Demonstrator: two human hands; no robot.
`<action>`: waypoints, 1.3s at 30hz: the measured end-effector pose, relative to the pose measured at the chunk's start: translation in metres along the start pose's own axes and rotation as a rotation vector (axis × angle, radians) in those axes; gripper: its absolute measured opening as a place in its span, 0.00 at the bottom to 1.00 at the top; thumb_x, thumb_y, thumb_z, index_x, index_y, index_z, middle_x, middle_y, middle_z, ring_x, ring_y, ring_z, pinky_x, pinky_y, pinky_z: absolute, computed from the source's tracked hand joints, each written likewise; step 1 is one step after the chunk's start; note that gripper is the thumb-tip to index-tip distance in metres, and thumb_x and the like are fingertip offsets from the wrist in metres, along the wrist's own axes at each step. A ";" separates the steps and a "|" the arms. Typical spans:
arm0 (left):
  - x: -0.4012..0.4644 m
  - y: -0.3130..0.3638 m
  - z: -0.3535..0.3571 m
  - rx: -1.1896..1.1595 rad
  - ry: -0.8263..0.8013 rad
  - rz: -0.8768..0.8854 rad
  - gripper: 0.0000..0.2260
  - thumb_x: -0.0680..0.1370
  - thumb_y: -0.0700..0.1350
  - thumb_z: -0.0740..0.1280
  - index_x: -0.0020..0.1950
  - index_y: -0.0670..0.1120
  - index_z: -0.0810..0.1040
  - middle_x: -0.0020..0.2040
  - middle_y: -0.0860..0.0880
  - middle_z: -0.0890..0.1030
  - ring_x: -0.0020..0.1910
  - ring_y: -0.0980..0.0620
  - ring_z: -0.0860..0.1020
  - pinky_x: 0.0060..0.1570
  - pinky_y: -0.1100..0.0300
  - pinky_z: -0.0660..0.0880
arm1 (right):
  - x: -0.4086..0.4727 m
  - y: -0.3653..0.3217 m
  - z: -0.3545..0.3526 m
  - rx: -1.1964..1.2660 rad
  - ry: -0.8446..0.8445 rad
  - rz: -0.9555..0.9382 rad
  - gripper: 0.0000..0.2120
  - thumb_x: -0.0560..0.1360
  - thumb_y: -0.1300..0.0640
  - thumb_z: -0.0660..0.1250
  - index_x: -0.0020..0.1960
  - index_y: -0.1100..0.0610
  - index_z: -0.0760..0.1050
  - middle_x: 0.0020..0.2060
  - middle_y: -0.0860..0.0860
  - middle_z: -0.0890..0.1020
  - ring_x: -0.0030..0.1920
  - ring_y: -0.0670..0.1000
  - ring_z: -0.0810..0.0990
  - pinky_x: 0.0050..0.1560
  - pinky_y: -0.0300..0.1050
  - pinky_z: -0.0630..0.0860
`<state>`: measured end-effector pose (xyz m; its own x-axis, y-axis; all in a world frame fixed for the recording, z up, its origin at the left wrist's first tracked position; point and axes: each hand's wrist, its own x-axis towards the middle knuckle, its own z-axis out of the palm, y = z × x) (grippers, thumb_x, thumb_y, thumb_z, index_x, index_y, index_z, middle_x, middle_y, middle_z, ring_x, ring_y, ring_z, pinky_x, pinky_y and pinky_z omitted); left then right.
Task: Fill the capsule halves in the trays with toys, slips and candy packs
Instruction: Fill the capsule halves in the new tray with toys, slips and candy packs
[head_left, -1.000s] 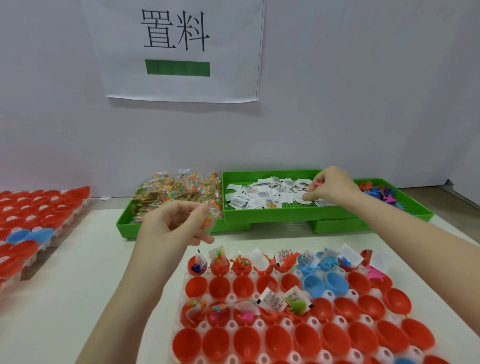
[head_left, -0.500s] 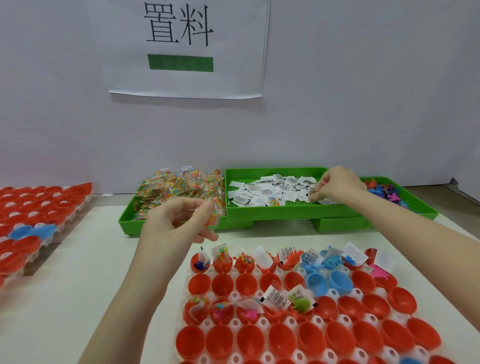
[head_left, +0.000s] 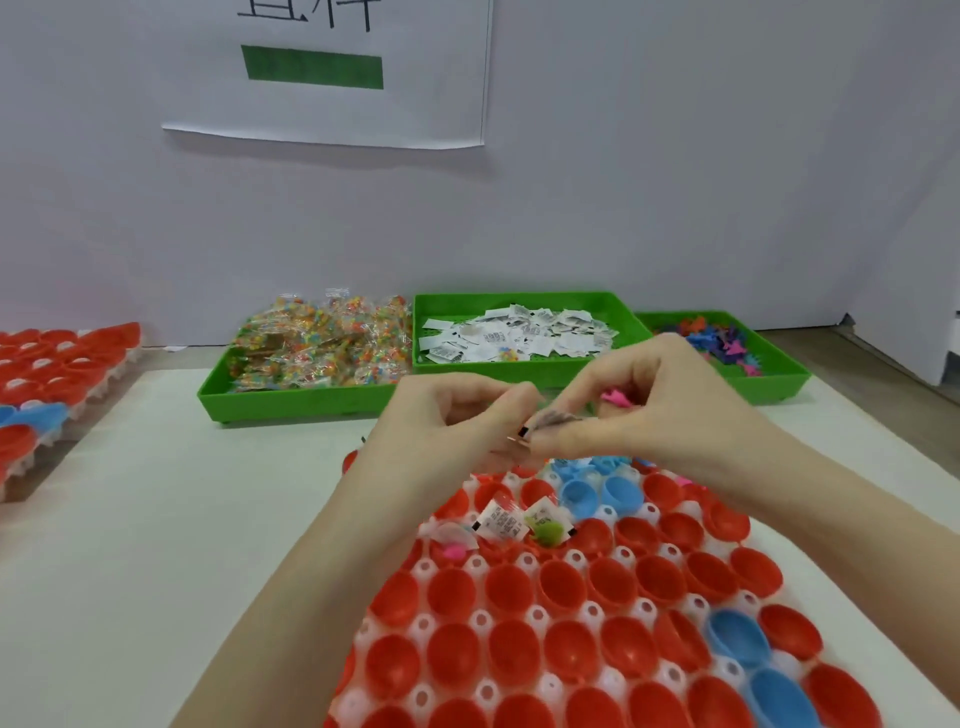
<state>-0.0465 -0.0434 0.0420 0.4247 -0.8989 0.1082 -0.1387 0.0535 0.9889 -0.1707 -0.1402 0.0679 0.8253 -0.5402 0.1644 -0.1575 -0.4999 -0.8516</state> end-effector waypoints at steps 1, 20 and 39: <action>-0.001 0.002 0.004 -0.015 -0.037 -0.005 0.08 0.75 0.45 0.65 0.42 0.45 0.82 0.36 0.47 0.84 0.36 0.53 0.83 0.39 0.65 0.79 | -0.002 0.002 0.001 -0.036 0.043 -0.002 0.06 0.58 0.53 0.77 0.29 0.52 0.80 0.15 0.44 0.65 0.19 0.43 0.60 0.25 0.29 0.58; -0.005 0.001 0.019 -0.151 -0.135 -0.104 0.05 0.75 0.36 0.65 0.47 0.37 0.80 0.37 0.43 0.82 0.35 0.53 0.82 0.37 0.66 0.79 | -0.034 0.017 -0.006 0.032 0.067 -0.037 0.18 0.69 0.47 0.58 0.59 0.40 0.68 0.35 0.36 0.74 0.34 0.35 0.72 0.40 0.27 0.70; -0.005 -0.002 0.016 -0.109 -0.186 -0.003 0.13 0.61 0.45 0.72 0.44 0.44 0.84 0.36 0.45 0.84 0.35 0.53 0.83 0.35 0.69 0.76 | -0.027 0.003 -0.018 -0.528 0.160 -0.311 0.13 0.64 0.64 0.75 0.45 0.51 0.82 0.31 0.45 0.79 0.36 0.46 0.77 0.39 0.32 0.73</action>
<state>-0.0629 -0.0461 0.0381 0.2507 -0.9635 0.0943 -0.0354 0.0882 0.9955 -0.2035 -0.1393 0.0703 0.7907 -0.3898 0.4721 -0.2034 -0.8946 -0.3979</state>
